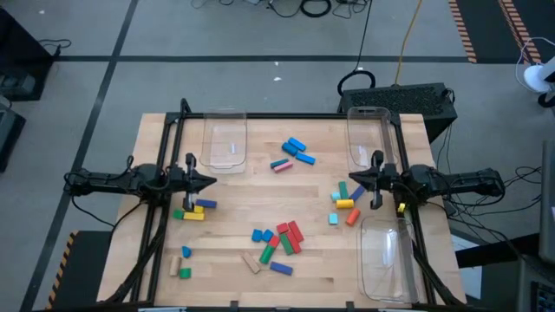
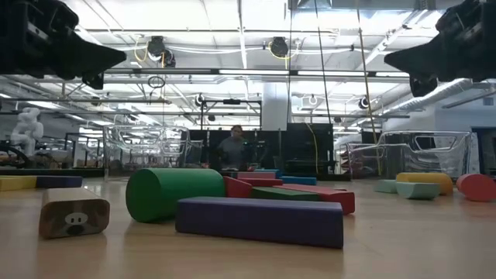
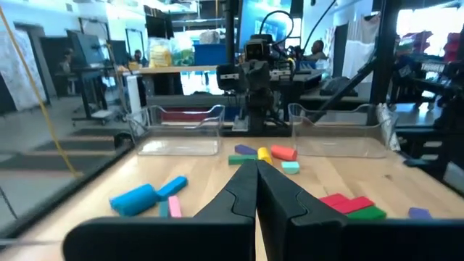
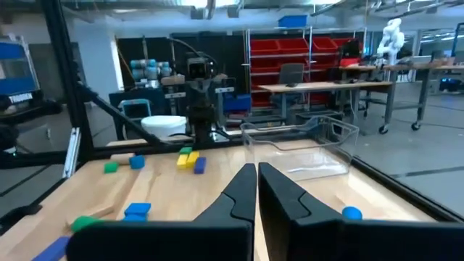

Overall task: Sort blocks by size
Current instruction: Put the blue rectangle block into the top left transparent bin

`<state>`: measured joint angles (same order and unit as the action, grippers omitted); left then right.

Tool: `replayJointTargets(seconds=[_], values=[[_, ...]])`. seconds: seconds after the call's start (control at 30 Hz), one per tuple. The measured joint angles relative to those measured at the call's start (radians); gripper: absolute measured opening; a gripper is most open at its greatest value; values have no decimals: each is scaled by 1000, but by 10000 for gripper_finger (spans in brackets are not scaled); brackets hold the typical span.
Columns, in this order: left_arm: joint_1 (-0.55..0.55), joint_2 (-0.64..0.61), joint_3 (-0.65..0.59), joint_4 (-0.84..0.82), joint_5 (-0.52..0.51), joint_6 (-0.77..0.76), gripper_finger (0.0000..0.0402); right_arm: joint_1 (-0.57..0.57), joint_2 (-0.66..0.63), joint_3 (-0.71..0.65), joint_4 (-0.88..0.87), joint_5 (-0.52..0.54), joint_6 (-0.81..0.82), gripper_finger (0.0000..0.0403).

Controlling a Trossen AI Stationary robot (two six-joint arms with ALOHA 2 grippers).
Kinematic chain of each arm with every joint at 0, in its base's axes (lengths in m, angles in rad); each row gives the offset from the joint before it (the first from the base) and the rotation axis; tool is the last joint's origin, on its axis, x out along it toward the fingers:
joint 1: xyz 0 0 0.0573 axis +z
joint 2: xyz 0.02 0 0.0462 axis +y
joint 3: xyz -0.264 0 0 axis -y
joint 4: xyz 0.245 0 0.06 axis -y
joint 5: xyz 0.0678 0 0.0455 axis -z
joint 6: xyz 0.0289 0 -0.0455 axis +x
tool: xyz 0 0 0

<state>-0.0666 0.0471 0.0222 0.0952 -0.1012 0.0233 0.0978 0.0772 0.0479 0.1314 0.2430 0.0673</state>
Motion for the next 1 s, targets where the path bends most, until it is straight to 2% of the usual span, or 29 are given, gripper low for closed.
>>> replayJointTargets(seconds=[0.13, 0.23, 0.47, 0.6, 0.8, 1.0], values=[[0, 2, 1, -84, 4, -103, 8, 0, 29, 0, -2, 69, 61, 14], [0, 17, 11, -127, 12, -163, 23, 0, 84, 0, 12, 72, 120, 42], [-1, 142, 99, -283, 30, -256, 89, 0, 275, 0, 135, 78, 200, 129], [-1, 252, 166, -318, 90, -303, 123, 0, 393, 0, 271, 72, 202, 163], [-1, 446, 288, -462, 152, -346, 137, 0, 520, 0, 425, 70, 202, 178], [-41, 666, 361, -550, 224, -410, 137, 0, 608, 0, 439, 69, 224, 177]])
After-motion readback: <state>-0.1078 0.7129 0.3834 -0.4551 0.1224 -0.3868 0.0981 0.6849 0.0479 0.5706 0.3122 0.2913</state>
